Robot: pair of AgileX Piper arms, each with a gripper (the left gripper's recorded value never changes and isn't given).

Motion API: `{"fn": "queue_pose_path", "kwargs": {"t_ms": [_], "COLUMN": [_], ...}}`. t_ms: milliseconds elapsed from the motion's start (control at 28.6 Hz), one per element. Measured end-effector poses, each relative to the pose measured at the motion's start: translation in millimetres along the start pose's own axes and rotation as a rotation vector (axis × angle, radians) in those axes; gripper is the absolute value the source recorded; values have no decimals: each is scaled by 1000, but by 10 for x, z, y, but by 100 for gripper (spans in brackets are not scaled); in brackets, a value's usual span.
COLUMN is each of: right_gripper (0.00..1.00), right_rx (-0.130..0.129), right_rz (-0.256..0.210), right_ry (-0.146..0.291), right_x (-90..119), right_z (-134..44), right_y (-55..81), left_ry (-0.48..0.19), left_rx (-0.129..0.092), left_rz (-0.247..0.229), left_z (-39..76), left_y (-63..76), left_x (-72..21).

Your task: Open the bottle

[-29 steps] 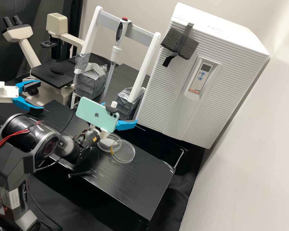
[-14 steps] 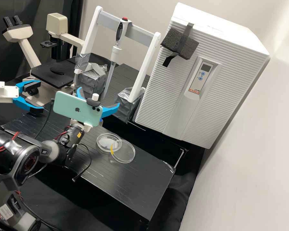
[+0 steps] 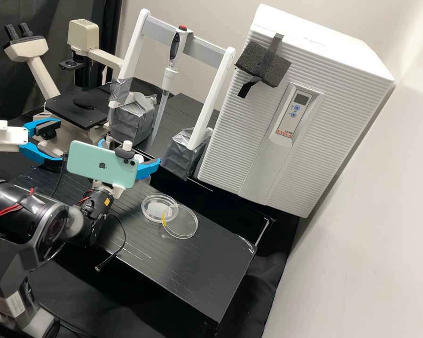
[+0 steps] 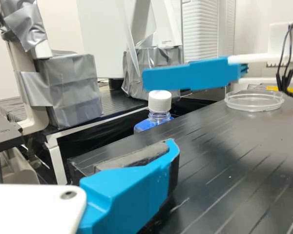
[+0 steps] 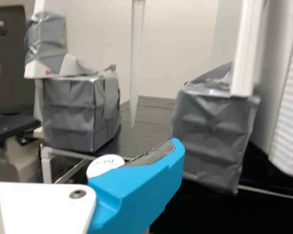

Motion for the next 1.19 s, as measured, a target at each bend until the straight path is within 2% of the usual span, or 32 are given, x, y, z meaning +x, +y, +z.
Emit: {"fn": "queue_pose_path", "kwargs": {"t_ms": [140, 350, 454, 594, 629, 979, 1188], "right_gripper": [100, 100, 100, 100, 0, 0, 0], "right_rx": [2, -36, -57, -70, -78, -76, -95], "right_rz": [-29, -35, -42, -35, -34, -42, -62], "right_ry": [-13, -46, -45, -44, -45, -44, -60], "right_x": [-7, 18, 49, 102, 115, 186, 202], "right_z": [30, 66, 57, 35, 32, 15, 62], "right_y": [-71, -139, -155, -165, -167, -213, -265], "left_ry": [0, 0, -1, -1, -1, -1, -1], "left_rx": [4, 6, 9, 10, 10, 10, 10], "left_rz": [0, 0, 4, 5, 5, 5, 5], "left_z": [0, 0, -4, -6, -6, -6, -6], "left_y": [0, 0, 12, 16, 16, 16, 16], "left_x": [0, 0, 8, 11, 11, 11, 11]}}
